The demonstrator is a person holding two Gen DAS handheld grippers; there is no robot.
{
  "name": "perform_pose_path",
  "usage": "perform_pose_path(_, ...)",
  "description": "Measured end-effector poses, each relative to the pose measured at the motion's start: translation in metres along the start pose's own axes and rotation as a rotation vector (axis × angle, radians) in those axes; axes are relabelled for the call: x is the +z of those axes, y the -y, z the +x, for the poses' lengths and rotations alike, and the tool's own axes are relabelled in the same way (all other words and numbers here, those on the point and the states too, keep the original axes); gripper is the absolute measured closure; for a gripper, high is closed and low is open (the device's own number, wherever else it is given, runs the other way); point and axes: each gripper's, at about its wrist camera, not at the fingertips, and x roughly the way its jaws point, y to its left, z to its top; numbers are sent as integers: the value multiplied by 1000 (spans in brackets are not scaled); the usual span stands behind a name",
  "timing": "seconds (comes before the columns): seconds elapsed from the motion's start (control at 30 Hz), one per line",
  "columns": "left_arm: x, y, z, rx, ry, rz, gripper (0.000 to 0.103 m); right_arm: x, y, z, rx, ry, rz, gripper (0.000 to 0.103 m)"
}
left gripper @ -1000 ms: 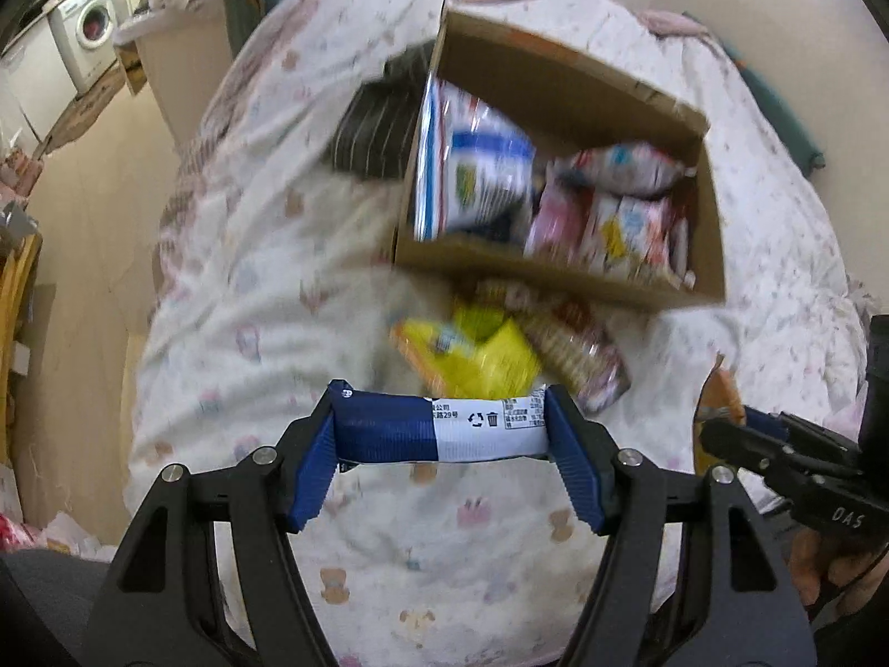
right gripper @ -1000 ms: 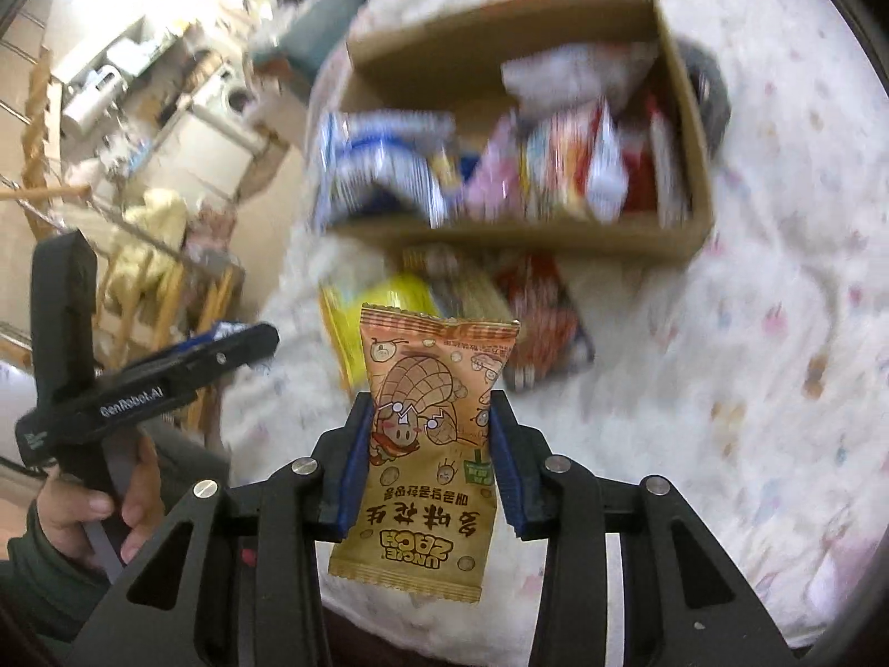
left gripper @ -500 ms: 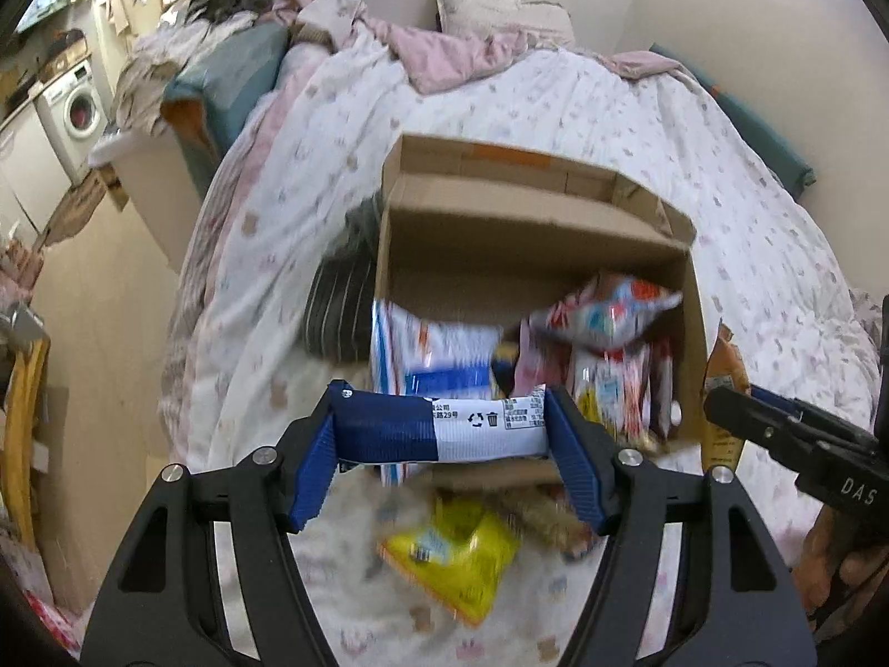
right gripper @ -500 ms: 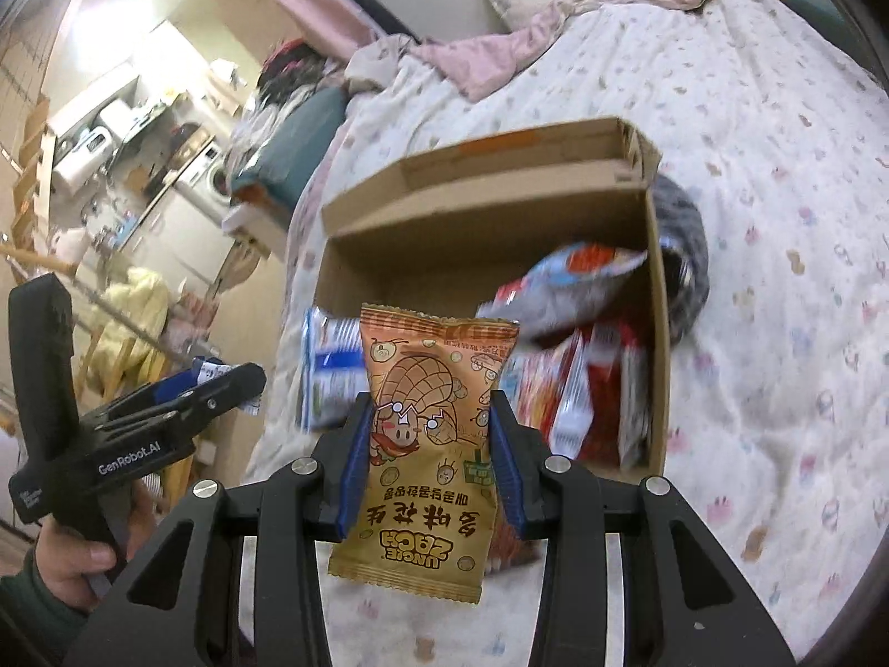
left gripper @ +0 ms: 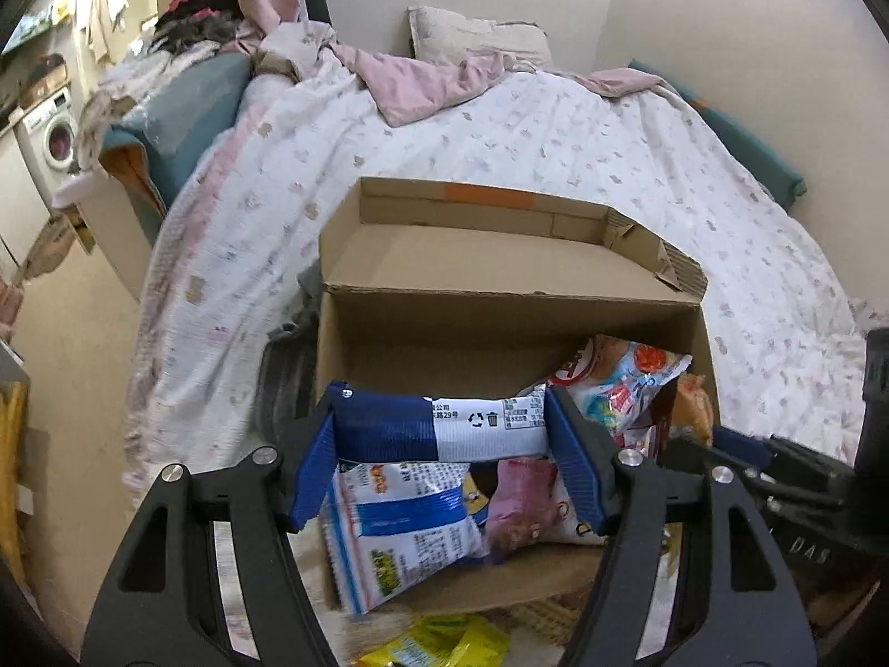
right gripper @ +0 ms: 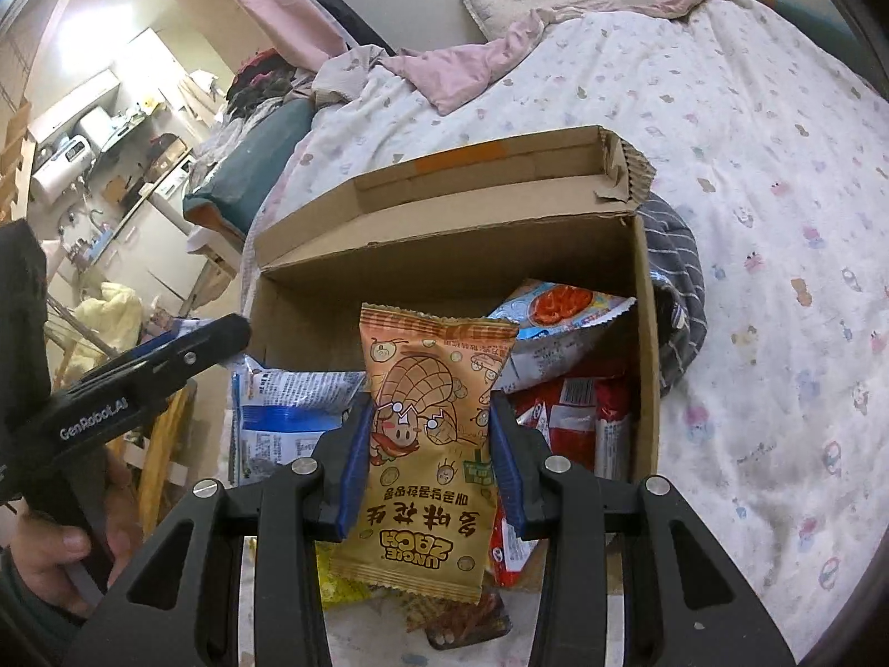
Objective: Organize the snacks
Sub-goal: 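Carry both held snacks up over the box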
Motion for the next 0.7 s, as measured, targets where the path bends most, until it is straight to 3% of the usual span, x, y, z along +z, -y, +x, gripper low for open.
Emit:
perform_pose_path(0.43, -9, 0, 15, -18, 5, -20, 35, -8, -3, 28, -8, -75, -11, 62)
perform_pose_path(0.7, -12, 12, 12, 20, 24, 44, 25, -9, -4, 32, -3, -87, -11, 62)
